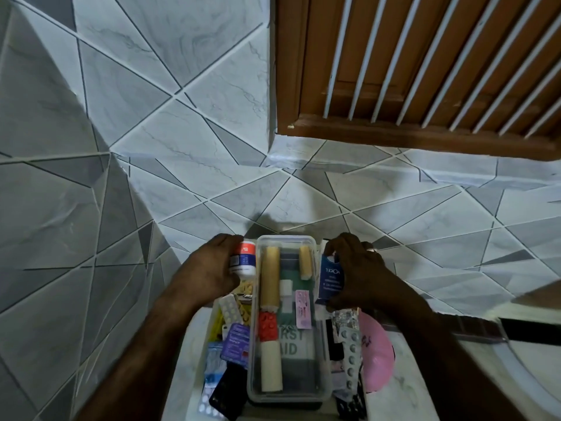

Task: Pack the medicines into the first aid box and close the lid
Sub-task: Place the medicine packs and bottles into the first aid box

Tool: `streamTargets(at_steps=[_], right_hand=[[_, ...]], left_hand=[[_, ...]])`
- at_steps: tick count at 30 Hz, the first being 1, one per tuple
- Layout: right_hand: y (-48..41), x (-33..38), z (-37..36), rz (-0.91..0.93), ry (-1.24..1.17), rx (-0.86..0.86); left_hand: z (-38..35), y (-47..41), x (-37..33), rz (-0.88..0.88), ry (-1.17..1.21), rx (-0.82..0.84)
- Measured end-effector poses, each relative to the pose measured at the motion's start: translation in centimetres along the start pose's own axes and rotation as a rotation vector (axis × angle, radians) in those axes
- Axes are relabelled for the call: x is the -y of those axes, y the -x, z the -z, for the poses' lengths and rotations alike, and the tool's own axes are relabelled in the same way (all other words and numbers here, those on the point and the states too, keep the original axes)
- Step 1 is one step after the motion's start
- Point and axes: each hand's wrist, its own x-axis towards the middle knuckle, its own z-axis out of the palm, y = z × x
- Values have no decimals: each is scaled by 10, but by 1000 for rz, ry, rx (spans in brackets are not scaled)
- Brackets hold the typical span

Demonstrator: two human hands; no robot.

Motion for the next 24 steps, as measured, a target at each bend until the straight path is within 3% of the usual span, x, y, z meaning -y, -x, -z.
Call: streamTargets(at_steps=[6, 12, 24], right_hand=[[8, 28, -16, 85, -28, 58], [15, 33, -55, 101, 108, 153], [-7, 21, -75, 64, 184, 185]], left_hand=[[-24, -22, -27, -121, 69, -13], [-68, -57, -29, -127, -90, -30], [-103, -78, -26, -86, -162, 166]])
